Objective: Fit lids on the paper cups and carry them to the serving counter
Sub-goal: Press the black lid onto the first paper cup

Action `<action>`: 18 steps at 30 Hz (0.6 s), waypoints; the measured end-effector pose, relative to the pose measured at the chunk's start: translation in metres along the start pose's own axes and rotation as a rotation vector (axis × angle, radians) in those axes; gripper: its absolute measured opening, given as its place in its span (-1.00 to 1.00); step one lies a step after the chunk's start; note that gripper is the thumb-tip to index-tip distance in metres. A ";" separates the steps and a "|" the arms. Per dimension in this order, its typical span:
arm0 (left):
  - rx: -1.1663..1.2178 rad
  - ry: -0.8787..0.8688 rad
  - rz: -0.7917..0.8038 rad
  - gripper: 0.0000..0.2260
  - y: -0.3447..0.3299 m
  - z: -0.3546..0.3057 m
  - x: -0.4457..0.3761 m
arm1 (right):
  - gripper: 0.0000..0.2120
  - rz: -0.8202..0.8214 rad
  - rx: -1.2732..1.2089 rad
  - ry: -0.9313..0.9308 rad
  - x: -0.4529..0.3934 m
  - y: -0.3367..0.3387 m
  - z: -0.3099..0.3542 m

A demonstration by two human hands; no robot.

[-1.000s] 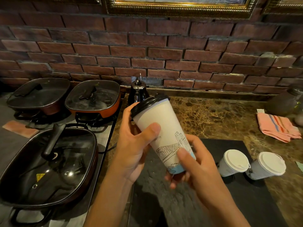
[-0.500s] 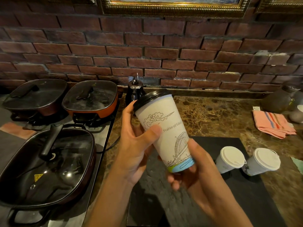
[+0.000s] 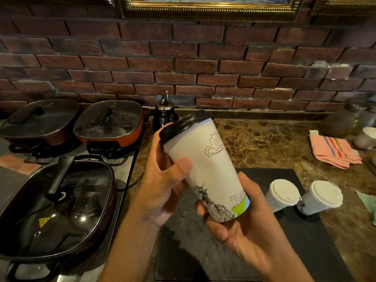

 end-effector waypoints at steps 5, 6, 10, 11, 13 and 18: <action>-0.097 -0.030 -0.054 -0.31 0.006 0.001 -0.003 | -0.34 -0.395 0.499 0.287 0.008 0.016 0.024; -0.115 -0.034 -0.057 -0.33 0.006 0.001 -0.003 | -0.38 -0.453 0.633 0.351 0.013 0.014 0.030; -0.020 -0.017 -0.028 -0.21 0.002 0.003 -0.002 | -0.43 -0.368 0.587 0.348 0.014 0.008 0.030; 0.027 -0.016 -0.005 -0.19 0.000 0.004 -0.001 | -0.40 -0.278 0.447 0.286 0.011 0.006 0.024; 0.067 -0.014 0.017 -0.22 -0.003 0.006 0.000 | -0.36 -0.104 0.187 0.103 0.005 0.001 0.010; -0.026 0.000 -0.054 -0.10 0.001 0.010 -0.002 | -0.28 -0.079 0.111 0.047 -0.003 0.011 0.003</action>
Point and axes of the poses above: each hand's wrist, its own x-axis away from the middle knuckle, its own y-axis out of the back of the hand, z = x × y, the point moved 7 cm from there along -x, towards the middle knuckle, and after that the axes turned 8 degrees about -y, right-handed, at the moved point
